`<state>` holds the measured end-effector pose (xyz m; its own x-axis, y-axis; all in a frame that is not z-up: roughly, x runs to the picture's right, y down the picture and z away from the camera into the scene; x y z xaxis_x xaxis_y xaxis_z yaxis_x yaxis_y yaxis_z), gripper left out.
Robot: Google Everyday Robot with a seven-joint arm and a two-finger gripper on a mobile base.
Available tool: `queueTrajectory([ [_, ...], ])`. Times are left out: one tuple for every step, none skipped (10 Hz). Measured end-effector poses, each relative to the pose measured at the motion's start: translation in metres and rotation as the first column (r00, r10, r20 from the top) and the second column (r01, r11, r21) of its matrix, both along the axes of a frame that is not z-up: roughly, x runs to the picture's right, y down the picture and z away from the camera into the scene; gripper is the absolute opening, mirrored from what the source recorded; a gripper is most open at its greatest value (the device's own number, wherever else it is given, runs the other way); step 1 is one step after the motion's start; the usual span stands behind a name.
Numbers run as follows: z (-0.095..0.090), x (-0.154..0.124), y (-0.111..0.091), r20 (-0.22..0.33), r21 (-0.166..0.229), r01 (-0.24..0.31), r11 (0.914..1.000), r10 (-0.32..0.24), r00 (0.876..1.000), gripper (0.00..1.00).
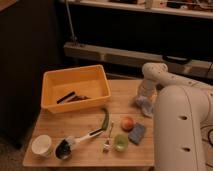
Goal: Place towel in paper cup
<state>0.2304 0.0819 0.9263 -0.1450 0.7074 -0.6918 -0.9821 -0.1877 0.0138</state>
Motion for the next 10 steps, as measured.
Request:
queueTrajectory([
  [0.002, -0.004, 0.002, 0.005, -0.008, 0.006, 0.9999, -0.006, 1.000, 0.50],
  [0.005, -0.009, 0.004, 0.010, -0.016, 0.014, 0.9998, -0.014, 1.000, 0.39],
  [0.007, -0.014, 0.006, 0.015, -0.022, 0.020, 0.9996, -0.020, 1.000, 0.30],
  [0.008, -0.017, 0.007, 0.019, -0.026, 0.024, 0.9994, -0.024, 1.000, 0.22],
  [0.008, -0.019, 0.006, 0.020, -0.025, 0.029, 0.9993, -0.028, 0.999, 0.10],
  [0.006, -0.019, 0.003, 0.021, -0.019, 0.030, 0.9994, -0.029, 0.999, 0.03],
  [0.002, -0.018, -0.002, 0.021, -0.009, 0.030, 0.9995, -0.030, 0.999, 0.00],
  [-0.006, -0.017, -0.008, 0.022, 0.003, 0.033, 0.9995, -0.033, 0.999, 0.00],
  [-0.012, -0.017, -0.016, 0.028, 0.025, 0.024, 0.9994, -0.025, 0.999, 0.00],
  [-0.018, -0.014, -0.020, 0.037, 0.043, 0.008, 0.9990, -0.010, 0.999, 0.00],
])
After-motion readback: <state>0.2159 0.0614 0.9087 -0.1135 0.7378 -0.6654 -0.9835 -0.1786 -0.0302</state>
